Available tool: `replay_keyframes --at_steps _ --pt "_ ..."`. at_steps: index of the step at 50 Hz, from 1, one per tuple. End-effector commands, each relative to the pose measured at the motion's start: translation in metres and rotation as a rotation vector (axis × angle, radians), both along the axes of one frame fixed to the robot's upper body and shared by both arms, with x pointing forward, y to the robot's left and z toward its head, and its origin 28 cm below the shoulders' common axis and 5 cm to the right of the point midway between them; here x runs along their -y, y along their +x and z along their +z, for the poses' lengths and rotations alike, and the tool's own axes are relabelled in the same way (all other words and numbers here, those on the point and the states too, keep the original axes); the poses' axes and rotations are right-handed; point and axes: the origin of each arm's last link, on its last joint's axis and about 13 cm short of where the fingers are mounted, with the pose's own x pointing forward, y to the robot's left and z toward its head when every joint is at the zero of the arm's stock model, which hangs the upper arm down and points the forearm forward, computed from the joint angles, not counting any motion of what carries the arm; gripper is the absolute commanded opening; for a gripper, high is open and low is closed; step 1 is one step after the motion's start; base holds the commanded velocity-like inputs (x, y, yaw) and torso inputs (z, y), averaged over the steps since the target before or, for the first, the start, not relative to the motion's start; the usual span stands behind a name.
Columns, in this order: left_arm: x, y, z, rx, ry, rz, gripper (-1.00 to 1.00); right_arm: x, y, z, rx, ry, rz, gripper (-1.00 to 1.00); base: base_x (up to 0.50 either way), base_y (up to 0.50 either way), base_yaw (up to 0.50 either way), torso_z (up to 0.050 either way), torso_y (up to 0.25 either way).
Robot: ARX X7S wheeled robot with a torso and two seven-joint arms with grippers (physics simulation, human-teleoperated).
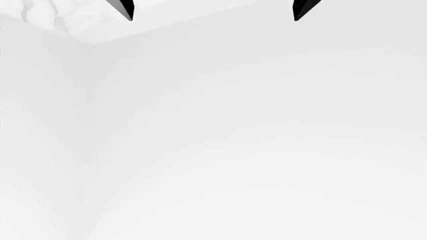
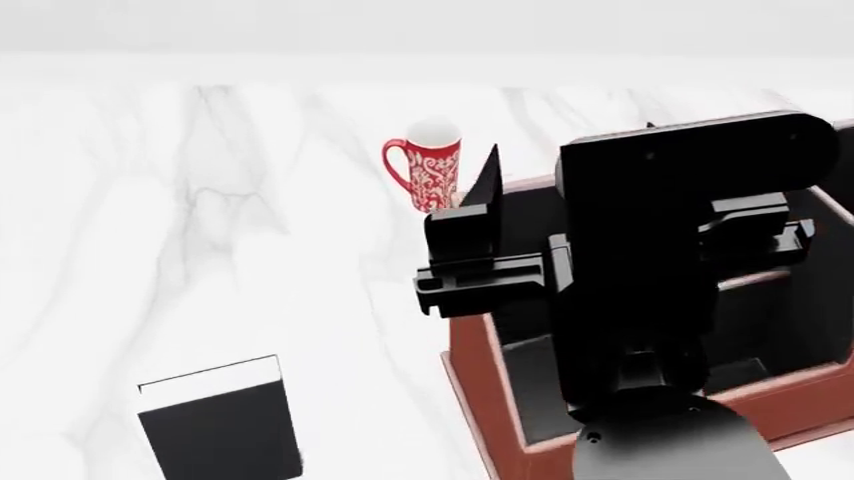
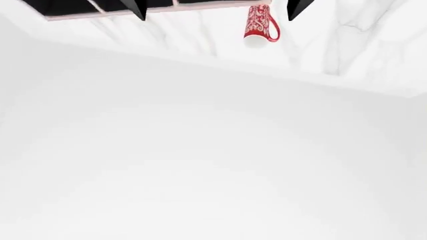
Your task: Pick up the book and place it in the right compartment of the caddy.
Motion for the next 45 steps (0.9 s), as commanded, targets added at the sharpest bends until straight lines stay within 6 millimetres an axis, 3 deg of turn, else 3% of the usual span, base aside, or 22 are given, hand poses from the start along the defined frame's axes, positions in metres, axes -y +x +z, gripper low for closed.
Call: replay_keyframes --at_steps 1,40,45 --pt "0.0003 -0.004 -0.0043 0.0 -0.013 0.011 1.0 0.0001 -0.0004 0.001 -0.001 0.024 0.029 1.0 0.5 0.0 0.0 0.0 0.01" --pt "0.0029 -0.0004 -0.0058 -0.001 -0.013 -0.011 1.0 -0.002 -0.0024 0.0019 -0.001 0.008 0.044 1.0 0.5 0.0 0.0 0.0 0.001" --pt "0.0036 -0.0001 -0.0049 0.001 -0.012 -0.013 1.0 -0.0024 0.0007 0.0014 -0.027 0.009 0.019 1.0 0.0 0.0 0.0 0.0 0.003"
